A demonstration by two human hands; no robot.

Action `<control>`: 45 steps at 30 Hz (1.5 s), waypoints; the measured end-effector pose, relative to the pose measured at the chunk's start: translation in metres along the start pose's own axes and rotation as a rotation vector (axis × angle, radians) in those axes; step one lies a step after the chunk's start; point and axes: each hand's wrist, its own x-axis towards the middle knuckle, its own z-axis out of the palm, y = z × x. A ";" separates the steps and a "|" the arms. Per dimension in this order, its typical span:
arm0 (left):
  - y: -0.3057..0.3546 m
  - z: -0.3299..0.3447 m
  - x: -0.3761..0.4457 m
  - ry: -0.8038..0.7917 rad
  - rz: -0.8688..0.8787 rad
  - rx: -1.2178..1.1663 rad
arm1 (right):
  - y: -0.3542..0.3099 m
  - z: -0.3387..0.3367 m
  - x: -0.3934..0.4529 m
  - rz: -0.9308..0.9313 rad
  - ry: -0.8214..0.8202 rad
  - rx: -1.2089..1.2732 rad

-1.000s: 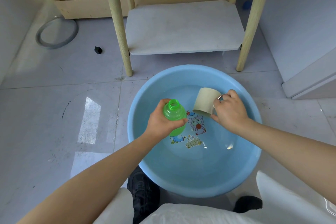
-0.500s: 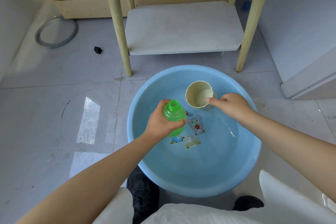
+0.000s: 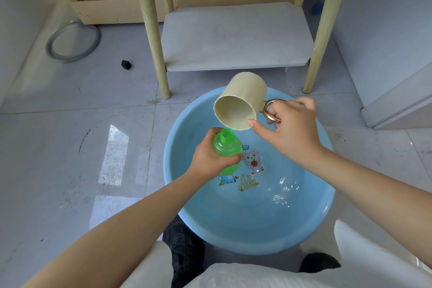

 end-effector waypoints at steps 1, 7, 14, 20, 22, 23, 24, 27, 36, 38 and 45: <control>0.000 0.000 0.000 -0.002 -0.002 0.000 | 0.001 0.001 0.000 -0.032 0.018 -0.021; 0.001 0.000 0.000 0.002 -0.005 -0.005 | 0.002 0.001 -0.002 -0.182 0.120 -0.070; 0.001 0.001 0.001 0.003 0.001 -0.016 | 0.003 0.001 0.001 -0.287 0.203 -0.118; 0.000 0.001 0.001 0.004 0.003 -0.017 | 0.003 0.002 0.004 -0.348 0.248 -0.158; -0.001 0.001 0.002 0.007 -0.001 -0.019 | 0.003 0.002 0.004 -0.358 0.258 -0.167; 0.000 0.001 0.003 0.006 0.000 -0.023 | 0.003 0.002 0.004 -0.363 0.259 -0.170; 0.000 0.001 0.003 0.005 0.001 -0.028 | 0.003 0.003 0.005 -0.369 0.259 -0.172; 0.000 0.002 0.003 0.007 0.004 -0.031 | 0.004 0.003 0.004 -0.394 0.259 -0.172; 0.001 0.001 0.001 0.002 0.005 -0.026 | 0.003 -0.001 0.003 -0.376 0.246 -0.182; 0.001 0.001 0.001 0.005 0.006 -0.022 | 0.002 -0.002 0.003 -0.315 0.215 -0.148; 0.000 -0.001 0.003 0.010 0.003 -0.025 | 0.010 -0.002 0.002 0.098 -0.127 -0.145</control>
